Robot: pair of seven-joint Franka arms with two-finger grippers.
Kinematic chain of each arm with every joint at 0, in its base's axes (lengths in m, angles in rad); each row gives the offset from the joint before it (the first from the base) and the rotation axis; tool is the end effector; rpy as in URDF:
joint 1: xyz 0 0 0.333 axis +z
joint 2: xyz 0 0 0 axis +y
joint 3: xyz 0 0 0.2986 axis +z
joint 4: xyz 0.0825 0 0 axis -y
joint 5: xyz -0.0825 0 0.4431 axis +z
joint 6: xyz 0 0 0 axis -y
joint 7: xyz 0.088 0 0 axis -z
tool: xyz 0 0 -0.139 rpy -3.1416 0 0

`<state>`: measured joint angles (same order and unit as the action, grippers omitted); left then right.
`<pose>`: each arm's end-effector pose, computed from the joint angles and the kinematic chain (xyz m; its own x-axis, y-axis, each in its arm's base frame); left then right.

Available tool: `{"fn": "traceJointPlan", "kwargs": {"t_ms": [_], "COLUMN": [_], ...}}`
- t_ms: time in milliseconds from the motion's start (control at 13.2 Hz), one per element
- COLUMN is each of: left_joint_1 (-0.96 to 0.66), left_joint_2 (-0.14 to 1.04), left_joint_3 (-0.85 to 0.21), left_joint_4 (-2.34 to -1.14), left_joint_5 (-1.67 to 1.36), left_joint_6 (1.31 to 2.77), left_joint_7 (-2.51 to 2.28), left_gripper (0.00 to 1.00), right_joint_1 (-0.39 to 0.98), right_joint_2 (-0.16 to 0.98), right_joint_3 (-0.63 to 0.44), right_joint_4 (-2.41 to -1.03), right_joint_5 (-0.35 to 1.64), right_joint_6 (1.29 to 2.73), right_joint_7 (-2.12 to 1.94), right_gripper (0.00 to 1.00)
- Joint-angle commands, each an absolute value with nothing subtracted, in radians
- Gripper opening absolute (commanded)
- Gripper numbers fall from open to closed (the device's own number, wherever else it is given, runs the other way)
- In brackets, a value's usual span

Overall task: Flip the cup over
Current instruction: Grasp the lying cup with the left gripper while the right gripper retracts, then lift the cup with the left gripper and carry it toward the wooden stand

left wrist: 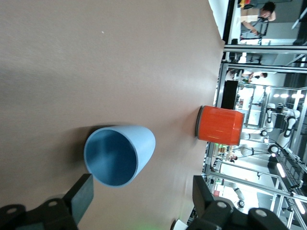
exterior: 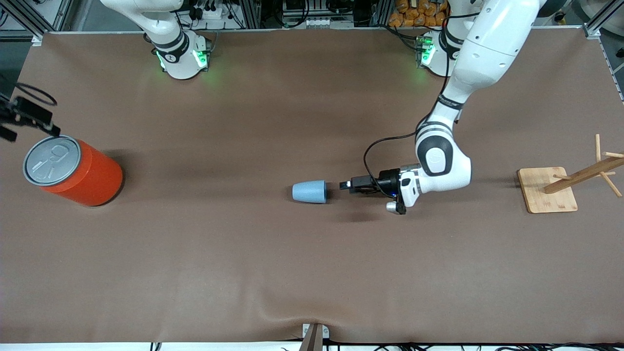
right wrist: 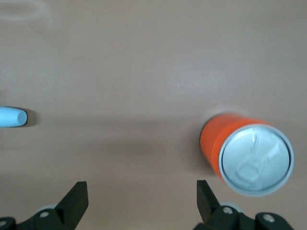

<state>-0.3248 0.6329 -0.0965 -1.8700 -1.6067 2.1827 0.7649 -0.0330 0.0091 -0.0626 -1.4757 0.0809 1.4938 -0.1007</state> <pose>0.5832 -0.3315 0.1033 0.9944 0.0486 -0.0934 0.1050 -0.3926 0.9137 0.6071 -0.0463 0.6134 0.9998 0.0110 0.0173 0.0123 -0.9968 -0.0786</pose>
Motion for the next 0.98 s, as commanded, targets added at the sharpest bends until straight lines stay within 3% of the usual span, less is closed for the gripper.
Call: {"fn": "traceJointPlan", "kwargs": {"t_ms": [0, 530, 682, 909], "left_joint_1": [-0.347, -0.417, -0.431, -0.452], "left_joint_2": [0.683, 0.745, 0.761, 0.781], "left_joint_3": [-0.1, -0.097, -0.097, -0.097], "left_joint_4": [-1.836, -1.799, -1.786, -1.767], "left_joint_5": [-1.696, -1.804, -1.831, -1.858], "left_joint_6": [2.195, 2.197, 2.198, 2.198], "left_joint_7": [0.848, 0.874, 0.874, 0.874], "left_gripper": [0.88, 0.82, 0.74, 0.47], "right_joint_1": [-0.026, 0.005, 0.015, 0.012], "right_joint_2": [-0.031, -0.058, -0.058, -0.058], "right_joint_3": [-0.069, -0.069, -0.061, -0.06], "right_joint_4": [-1.525, -1.609, -1.611, -1.609], "right_joint_5": [0.054, 0.041, -0.001, -0.041], "right_joint_6": [1.471, 1.488, 1.496, 1.52], "right_joint_7": [-0.012, -0.02, -0.02, -0.066], "right_gripper": [1.0, 1.0, 1.0, 1.0]}}
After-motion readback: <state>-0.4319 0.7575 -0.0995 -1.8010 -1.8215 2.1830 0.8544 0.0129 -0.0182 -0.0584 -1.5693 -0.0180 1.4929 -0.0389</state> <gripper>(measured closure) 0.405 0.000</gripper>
